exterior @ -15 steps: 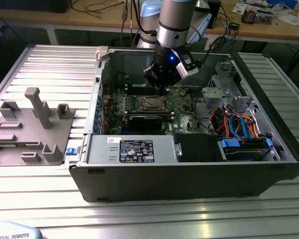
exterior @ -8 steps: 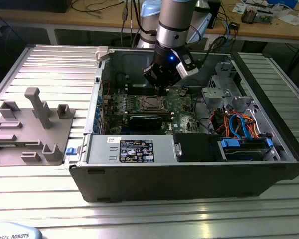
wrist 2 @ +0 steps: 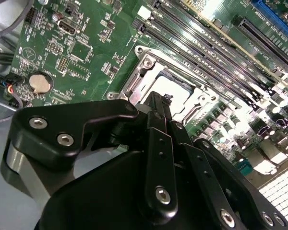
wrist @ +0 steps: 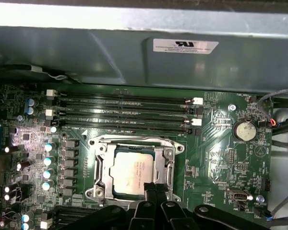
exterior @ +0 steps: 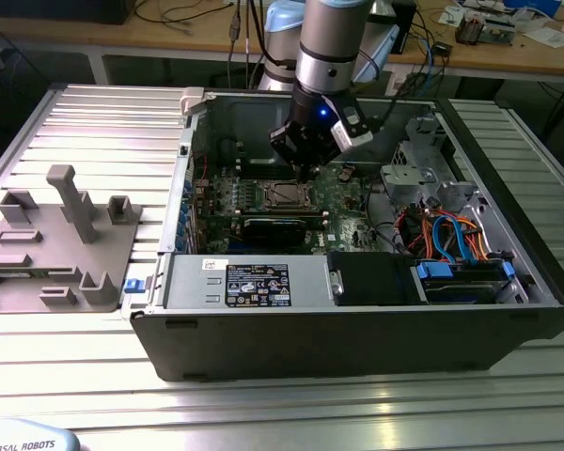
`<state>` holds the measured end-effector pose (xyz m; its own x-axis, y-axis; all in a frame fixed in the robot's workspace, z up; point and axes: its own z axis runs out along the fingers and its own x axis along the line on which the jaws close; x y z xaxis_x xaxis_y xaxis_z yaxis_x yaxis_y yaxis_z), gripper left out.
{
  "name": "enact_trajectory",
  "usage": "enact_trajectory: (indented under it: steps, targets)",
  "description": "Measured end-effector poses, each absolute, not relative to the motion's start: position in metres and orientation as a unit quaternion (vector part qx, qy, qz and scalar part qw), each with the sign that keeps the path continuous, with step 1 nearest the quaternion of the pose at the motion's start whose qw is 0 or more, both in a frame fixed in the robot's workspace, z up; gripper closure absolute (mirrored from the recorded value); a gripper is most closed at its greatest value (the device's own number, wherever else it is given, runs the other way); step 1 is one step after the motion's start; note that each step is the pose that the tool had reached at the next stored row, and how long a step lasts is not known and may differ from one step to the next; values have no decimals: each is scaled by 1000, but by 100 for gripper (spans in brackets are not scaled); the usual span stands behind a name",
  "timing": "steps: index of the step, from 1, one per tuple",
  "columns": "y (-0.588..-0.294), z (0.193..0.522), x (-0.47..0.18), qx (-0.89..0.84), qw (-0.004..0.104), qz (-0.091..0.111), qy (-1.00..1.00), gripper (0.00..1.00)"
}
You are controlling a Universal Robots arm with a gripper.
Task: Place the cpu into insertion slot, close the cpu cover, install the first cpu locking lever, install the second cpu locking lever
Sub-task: 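Install the second cpu locking lever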
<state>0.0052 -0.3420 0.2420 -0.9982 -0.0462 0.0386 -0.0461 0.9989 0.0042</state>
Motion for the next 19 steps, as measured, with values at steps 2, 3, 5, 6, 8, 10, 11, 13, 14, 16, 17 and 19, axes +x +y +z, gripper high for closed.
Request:
enact_trajectory:
  steps: [2, 3, 5, 6, 8, 10, 11, 13, 14, 16, 17, 19]
  targets:
    - [-343, 242, 5, 18, 19, -2, -1000, 89]
    - [-346, 241, 5, 15, 19, -2, -1000, 89]
    - [-352, 240, 5, 12, 19, -3, -1000, 89]
    - [-353, 240, 5, 12, 19, -3, -1000, 89]
    - [-361, 239, 5, 10, 19, -7, -1000, 89]
    - [-369, 239, 5, 10, 19, -14, -1000, 89]
    - [-374, 238, 5, 10, 19, -21, -1000, 89]
    - [-380, 238, 5, 11, 19, -33, -999, 89]
    - [-383, 238, 5, 11, 19, -37, -999, 89]
    - [-390, 237, 5, 11, 19, -49, -999, 89]
    - [-392, 237, 5, 11, 19, -52, -998, 89]
    - [-397, 236, 2, 11, 19, -58, -998, 89]
